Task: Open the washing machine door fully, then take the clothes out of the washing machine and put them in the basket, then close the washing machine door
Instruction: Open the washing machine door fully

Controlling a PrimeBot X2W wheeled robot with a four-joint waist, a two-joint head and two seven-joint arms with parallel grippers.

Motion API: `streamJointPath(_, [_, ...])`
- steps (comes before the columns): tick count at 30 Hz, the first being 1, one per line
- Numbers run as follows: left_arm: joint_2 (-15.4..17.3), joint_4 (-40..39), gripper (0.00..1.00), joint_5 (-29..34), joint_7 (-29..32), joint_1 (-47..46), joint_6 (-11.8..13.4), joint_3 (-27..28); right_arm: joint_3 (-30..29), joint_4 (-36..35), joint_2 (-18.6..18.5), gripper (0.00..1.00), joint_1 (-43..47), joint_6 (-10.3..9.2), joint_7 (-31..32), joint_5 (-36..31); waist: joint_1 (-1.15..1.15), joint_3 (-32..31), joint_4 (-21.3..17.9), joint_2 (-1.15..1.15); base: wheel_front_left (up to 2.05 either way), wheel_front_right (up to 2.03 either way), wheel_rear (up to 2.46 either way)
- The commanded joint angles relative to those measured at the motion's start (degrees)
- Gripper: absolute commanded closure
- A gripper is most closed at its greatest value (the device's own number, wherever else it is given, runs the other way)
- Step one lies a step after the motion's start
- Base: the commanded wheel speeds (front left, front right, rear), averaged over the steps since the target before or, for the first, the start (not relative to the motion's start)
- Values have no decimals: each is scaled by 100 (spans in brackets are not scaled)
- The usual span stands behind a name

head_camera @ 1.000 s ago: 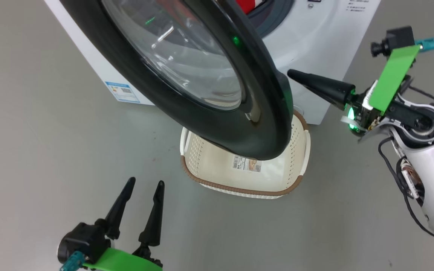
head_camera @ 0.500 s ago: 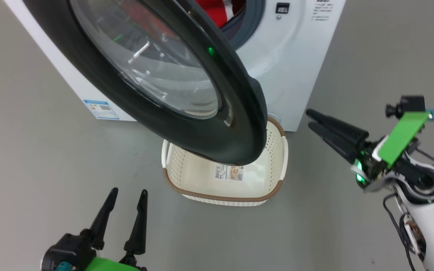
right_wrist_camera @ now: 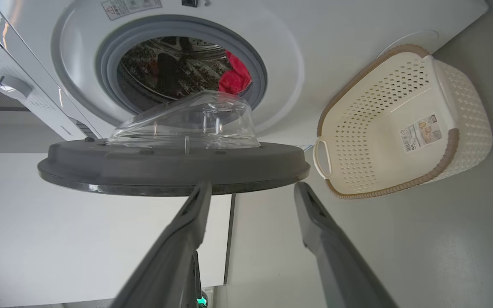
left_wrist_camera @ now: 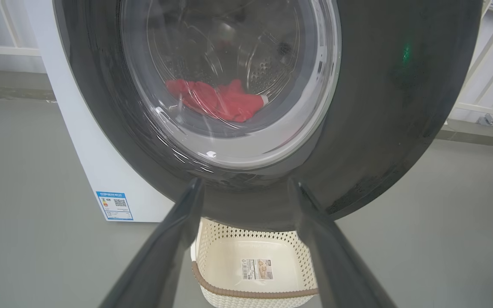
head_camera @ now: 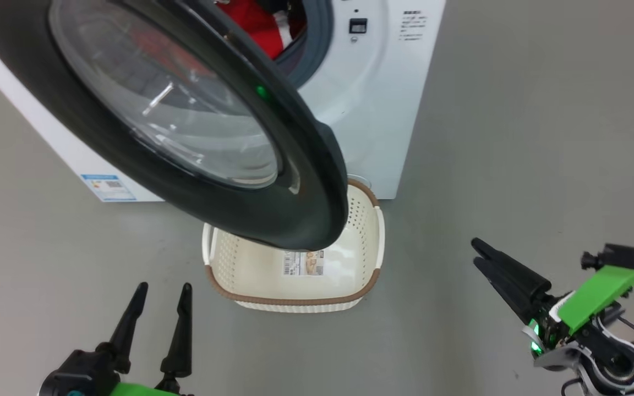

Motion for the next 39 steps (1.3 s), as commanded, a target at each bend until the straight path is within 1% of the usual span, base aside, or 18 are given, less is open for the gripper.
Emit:
streamJointPath(1, [81, -131, 0, 69, -70, 7, -32, 238, -6, -212, -2, 0, 130, 5, -248, -233, 0, -43, -162, 0, 0, 0, 0])
streamJointPath(3, [81, -120, 0, 74, -70, 18, -32, 249, -18, -222, -28, 0, 260, 5, -572, -562, 0, -49, -217, 0, 0, 0, 0])
streamJointPath(8, [81, -88, 0, 81, -70, 26, -32, 271, 362, -124, -240, 0, 484, 5, -1442, -1556, 0, -49, -313, 0, 0, 0, 0])
streamJointPath(12, [81, -61, 0, 79, -70, 25, -33, 300, 702, 29, -419, 0, 527, 5, -2280, -2127, 0, -59, -361, 0, 0, 0, 0])
streamJointPath(13, [81, -61, 0, 79, -70, 25, -33, 300, 702, 29, -419, 0, 527, 5, -2280, -2127, 0, -59, -361, 0, 0, 0, 0])
streamJointPath(14, [81, -45, 0, 73, -70, 27, -33, 308, 971, 114, -572, 0, 515, 5, -2745, -2514, 0, -68, -376, 0, 0, 0, 0])
streamJointPath(19, [81, -19, 0, 67, -70, 45, -33, 342, 1598, 366, -903, 0, 415, 5, -4068, -3352, 0, -101, -386, 0, 0, 0, 0])
streamJointPath(21, [81, -8, 0, 68, -70, 52, -33, 365, 1690, 511, -930, 0, 361, 5, -4382, -3545, 0, -113, -386, 0, 0, 0, 0])
streamJointPath(23, [81, 0, 0, 70, -70, 57, -33, 384, 1707, 633, -995, 0, 304, 5, -4502, -3865, 0, -127, -382, 0, 0, 0, 0])
streamJointPath(24, [81, 0, 0, 74, -70, 60, -33, 391, 1630, 653, -989, 0, 283, 5, -4522, -4025, 0, -132, -379, 0, 0, 0, 0])
streamJointPath(25, [81, -5, 0, 79, -70, 61, -33, 402, 1423, 556, -952, 0, 258, 5, -4527, -4250, 0, -129, -381, 0, 0, 0, 0])
streamJointPath(27, [81, -7, 0, 88, -70, 57, -33, 405, 1046, 321, -857, 0, 346, 5, -4530, -4854, 0, -135, -368, 0, 0, 0, 0])
streamJointPath(29, [81, -8, 0, 98, -70, 53, -33, 401, 630, 83, -675, 0, 507, 5, -4531, -5445, 0, -140, -353, 0, 0, 0, 0])
streamJointPath(31, [81, -6, 0, 106, -70, 46, -33, 395, 351, -130, -492, 0, 677, 5, -4532, -6031, 0, -142, -340, 0, 0, 0, 0])
streamJointPath(33, [81, -5, 0, 113, -70, 40, -33, 390, 40, -302, -264, 0, 831, 5, -4532, -6450, 0, -148, -328, 0, 0, 0, 0])
streamJointPath(36, [81, -31, 0, 135, -70, 23, -33, 376, -233, -550, -57, 0, 1029, 5, -4533, -7095, 0, -160, -310, 0, 0, 0, 0])
streamJointPath(39, [81, -98, 0, 159, -70, 27, -33, 354, -571, -784, 207, 0, 1214, 5, -4533, -7499, 0, -186, -284, 0, 0, 0, 0])
